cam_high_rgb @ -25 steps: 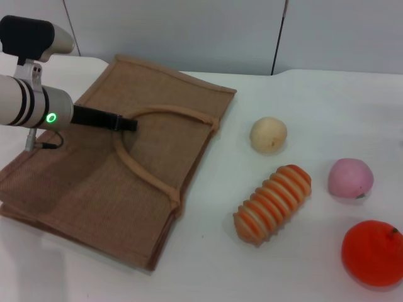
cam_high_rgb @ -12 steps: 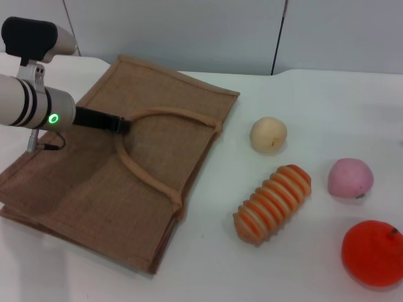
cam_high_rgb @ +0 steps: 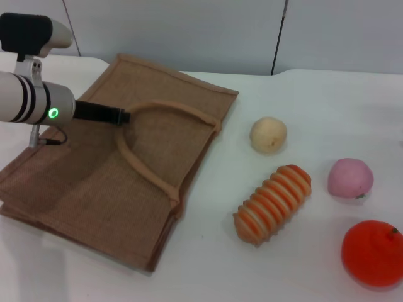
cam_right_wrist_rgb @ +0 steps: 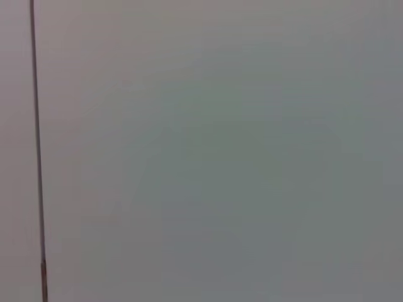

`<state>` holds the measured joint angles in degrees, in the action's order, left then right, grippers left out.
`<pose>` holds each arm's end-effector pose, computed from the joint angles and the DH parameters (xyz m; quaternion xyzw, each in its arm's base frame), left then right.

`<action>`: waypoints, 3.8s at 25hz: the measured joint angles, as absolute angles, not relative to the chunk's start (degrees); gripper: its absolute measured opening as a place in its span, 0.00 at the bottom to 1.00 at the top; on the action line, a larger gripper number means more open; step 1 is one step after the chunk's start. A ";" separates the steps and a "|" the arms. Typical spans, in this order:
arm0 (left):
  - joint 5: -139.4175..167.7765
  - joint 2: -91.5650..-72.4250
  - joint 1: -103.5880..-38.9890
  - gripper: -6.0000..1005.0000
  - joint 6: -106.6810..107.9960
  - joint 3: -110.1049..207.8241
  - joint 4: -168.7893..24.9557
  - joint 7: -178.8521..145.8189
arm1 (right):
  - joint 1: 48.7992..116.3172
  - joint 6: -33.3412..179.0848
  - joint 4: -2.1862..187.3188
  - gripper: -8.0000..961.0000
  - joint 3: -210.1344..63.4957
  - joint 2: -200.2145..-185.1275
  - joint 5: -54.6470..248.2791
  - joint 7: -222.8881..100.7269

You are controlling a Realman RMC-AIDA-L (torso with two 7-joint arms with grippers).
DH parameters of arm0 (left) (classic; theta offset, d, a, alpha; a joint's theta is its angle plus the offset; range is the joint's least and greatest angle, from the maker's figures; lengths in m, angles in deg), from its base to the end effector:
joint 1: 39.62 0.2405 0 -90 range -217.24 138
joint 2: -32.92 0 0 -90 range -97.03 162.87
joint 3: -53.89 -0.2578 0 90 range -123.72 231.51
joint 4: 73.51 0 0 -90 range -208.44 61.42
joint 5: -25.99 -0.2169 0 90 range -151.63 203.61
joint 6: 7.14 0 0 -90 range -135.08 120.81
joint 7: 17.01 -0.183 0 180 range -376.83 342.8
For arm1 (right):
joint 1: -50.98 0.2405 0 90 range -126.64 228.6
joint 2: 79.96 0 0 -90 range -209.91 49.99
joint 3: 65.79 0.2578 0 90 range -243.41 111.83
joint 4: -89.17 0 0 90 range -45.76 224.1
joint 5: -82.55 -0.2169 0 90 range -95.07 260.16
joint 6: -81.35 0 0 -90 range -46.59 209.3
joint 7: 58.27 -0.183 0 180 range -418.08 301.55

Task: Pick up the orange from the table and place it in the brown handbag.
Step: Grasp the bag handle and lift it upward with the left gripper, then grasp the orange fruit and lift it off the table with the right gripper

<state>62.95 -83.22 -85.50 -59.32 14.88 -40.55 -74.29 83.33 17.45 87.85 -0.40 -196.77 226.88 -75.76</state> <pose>-0.2902 0.4705 -0.0142 -0.8271 -0.4554 -0.0458 0.3261 0.3376 0.4121 0.0171 -0.6743 0.2562 0.3054 0.6216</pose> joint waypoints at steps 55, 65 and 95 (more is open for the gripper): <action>116.43 -82.42 -71.29 0.12 -74.64 17.22 -40.90 -106.26 | 87.53 -24.70 130.11 0.86 -51.45 -195.39 248.42 -115.84; 116.43 -82.30 -71.17 0.12 -74.44 17.25 -40.90 -106.13 | 86.85 -26.51 131.62 0.84 -56.76 -195.43 248.47 -118.88; 116.43 -82.13 -71.44 0.12 -74.52 17.24 -41.70 -106.14 | 87.21 -20.48 130.02 0.45 -61.28 -195.61 248.46 -120.44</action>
